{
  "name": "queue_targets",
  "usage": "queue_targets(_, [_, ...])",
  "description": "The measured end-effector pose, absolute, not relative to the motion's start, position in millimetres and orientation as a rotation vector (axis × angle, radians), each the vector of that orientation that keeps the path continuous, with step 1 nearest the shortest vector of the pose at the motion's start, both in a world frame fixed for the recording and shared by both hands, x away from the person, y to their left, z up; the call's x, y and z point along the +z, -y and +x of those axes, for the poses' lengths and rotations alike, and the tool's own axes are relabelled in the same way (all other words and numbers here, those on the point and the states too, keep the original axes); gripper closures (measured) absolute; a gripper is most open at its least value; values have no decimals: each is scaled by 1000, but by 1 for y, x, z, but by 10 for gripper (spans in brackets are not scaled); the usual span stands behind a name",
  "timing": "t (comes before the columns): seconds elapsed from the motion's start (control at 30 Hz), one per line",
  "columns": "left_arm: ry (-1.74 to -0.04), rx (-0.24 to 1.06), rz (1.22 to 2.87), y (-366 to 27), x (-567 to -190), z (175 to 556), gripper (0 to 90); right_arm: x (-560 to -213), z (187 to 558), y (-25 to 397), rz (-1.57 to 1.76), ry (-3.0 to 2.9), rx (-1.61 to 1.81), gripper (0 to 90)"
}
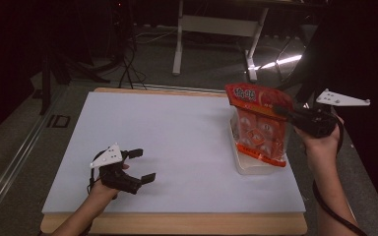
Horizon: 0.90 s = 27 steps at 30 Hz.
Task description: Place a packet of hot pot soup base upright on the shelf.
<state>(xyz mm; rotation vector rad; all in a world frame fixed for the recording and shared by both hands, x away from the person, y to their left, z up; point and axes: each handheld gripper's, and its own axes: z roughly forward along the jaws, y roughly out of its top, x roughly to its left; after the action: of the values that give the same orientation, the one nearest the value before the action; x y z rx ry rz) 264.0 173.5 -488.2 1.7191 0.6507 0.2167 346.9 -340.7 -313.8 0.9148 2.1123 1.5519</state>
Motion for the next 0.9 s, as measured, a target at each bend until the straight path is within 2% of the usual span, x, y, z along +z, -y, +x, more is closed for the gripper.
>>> queue_targets(0.33, [-651, 228, 1726, -173, -496, 264, 17, -338, 361, 345, 968, -2120, 1598, 900])
queue_targets(0.9, [-682, 217, 1714, -176, -503, 269, 17, -382, 360, 367, 1101, -2104, 1646, 900])
